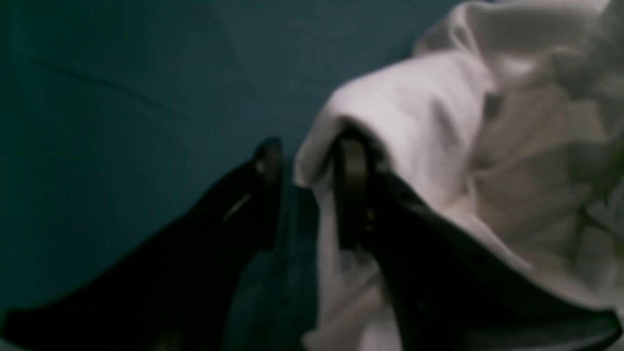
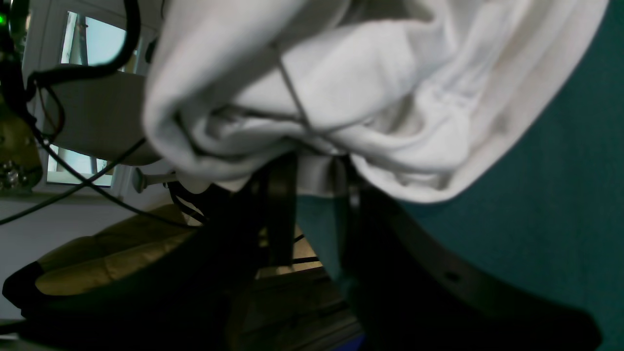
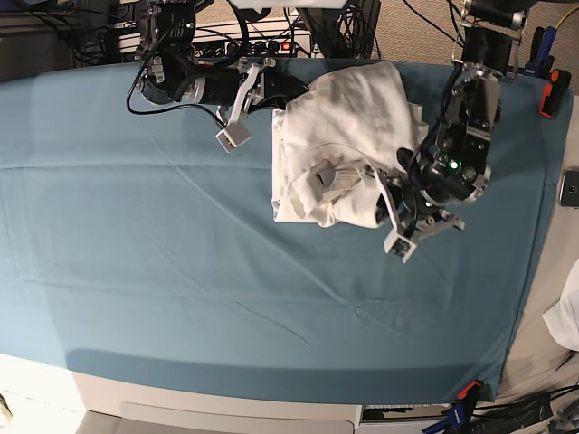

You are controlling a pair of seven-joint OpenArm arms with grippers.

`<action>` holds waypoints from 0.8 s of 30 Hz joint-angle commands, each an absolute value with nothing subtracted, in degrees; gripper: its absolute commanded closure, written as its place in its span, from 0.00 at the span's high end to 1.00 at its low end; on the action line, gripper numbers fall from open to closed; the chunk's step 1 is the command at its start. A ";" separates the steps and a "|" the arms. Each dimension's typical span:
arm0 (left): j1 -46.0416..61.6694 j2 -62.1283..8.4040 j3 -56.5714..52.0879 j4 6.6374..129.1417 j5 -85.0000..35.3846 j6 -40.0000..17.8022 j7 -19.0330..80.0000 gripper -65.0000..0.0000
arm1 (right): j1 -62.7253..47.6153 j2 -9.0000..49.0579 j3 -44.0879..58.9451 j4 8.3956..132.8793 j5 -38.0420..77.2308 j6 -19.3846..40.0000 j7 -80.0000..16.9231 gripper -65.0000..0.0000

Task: Fold the T-shirt properly
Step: 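Grasp the bundle edges with both grippers and tuck them under, then press both grippers on the bundle sides to square it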

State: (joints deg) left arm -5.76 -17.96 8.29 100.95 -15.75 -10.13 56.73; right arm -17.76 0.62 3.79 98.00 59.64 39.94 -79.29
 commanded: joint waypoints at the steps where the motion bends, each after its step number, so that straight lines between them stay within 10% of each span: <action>1: -7.55 -18.48 8.05 101.93 -15.38 -10.15 55.75 0.30 | -17.45 0.64 3.90 99.02 59.88 40.00 -78.63 0.24; 13: -9.80 -26.59 7.88 103.18 -11.11 -5.56 58.08 0.30 | -17.12 0.64 19.07 99.02 62.65 40.00 -76.03 0.24; 17: -8.67 -28.67 6.98 105.82 -13.41 -5.58 59.22 0.06 | -17.15 0.64 24.36 99.02 70.63 40.00 -77.32 0.24; 24: -2.42 -29.08 -2.00 110.48 -34.65 -16.75 60.66 0.00 | -17.15 -0.97 24.40 99.04 85.00 40.00 -80.00 0.00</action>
